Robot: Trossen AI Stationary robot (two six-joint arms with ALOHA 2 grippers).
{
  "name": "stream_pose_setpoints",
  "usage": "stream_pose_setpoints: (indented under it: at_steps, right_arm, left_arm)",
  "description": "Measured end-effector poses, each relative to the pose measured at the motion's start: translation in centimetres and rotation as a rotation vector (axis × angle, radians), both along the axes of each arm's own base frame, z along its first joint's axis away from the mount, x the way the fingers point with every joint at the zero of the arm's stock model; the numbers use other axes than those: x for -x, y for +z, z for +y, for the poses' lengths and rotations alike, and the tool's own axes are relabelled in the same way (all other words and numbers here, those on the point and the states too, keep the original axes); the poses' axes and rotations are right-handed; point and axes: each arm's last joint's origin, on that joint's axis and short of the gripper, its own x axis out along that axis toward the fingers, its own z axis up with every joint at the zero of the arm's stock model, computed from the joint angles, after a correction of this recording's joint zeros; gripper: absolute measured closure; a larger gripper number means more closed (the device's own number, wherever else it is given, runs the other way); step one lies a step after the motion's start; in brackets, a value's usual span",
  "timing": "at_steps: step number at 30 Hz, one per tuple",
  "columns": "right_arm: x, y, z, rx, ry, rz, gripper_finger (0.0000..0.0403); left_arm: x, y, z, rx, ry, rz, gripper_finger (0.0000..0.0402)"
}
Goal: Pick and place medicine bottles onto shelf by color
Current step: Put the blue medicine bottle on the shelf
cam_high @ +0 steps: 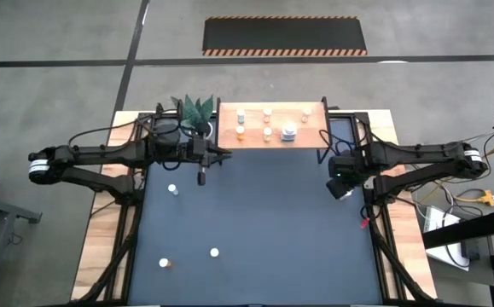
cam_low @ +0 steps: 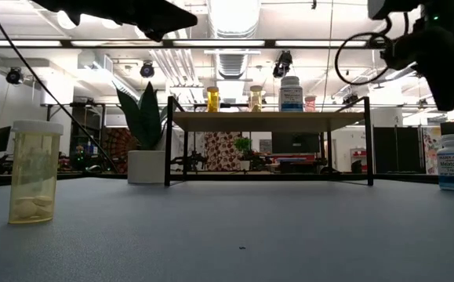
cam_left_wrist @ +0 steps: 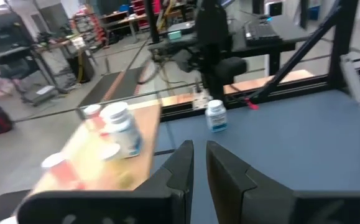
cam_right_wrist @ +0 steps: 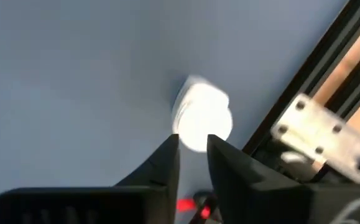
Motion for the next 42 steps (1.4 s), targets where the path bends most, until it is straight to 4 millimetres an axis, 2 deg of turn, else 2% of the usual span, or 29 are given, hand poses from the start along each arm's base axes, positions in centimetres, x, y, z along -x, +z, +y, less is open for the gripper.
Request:
stream_pose_setpoints:
  at_steps: [3, 7, 11, 13, 17, 20, 23, 26, 30, 38, 42]
  right_arm:
    - [0.1, 0.3, -0.1, 0.07, 0.008, -0.066, 0.0297]
    - [-0.8, 0.7, -0.1, 0.103, 0.1, -0.212, 0.0276]
    - [-2.5, 0.8, -0.2, 0.176, 0.295, -0.378, 0.0272]
    - [-3.3, 0.7, -0.2, 0.217, 0.381, -0.452, 0.0271]
    - [-4.4, 0.4, -0.3, 0.295, 0.522, -0.542, 0.0271]
    - [-4.9, 0.0, -0.3, 0.337, 0.607, -0.561, 0.0271]
    - [-5.3, -0.2, -0.3, 0.377, 0.659, -0.597, 0.0271]
    - [-5.7, -0.3, -0.3, 0.415, 0.694, -0.64, 0.0271]
    - [-5.8, -0.4, -0.3, 0.418, 0.711, -0.63, 0.0271]
    - [-5.5, -1.1, -0.3, 0.4, 0.711, -0.601, 0.0271]
    - [-5.4, -1.8, -0.3, 0.397, 0.73, -0.579, 0.0271]
  left_arm:
    - [-0.8, -0.3, -0.8, 0.051, -0.032, -0.003, 0.0375]
    - [-1.0, -0.6, -2.2, 0.169, -0.072, 0.024, 0.0375]
    - [-0.2, -2.4, -3.4, 0.378, -0.053, 0.248, 0.0375]
    - [0.9, -3.2, -3.7, 0.482, 0.041, 0.39, 0.0375]
    - [4.0, -5.0, -3.4, 0.664, 0.4, 0.724, 0.0375]
    - [6.0, -5.1, -3.3, 0.751, 0.592, 0.896, 0.0375]
    - [7.0, -5.3, -3.2, 0.775, 0.728, 0.967, 0.0375]
    - [7.3, -5.9, -3.2, 0.813, 0.797, 0.972, 0.037]
    - [7.4, -6.5, -3.2, 0.832, 0.818, 0.987, 0.0339]
    - [8.1, -9.3, -3.2, 0.871, 0.938, 1.046, 0.0228]
    - [7.9, -10.5, -3.2, 0.863, 0.95, 1.048, 0.0195]
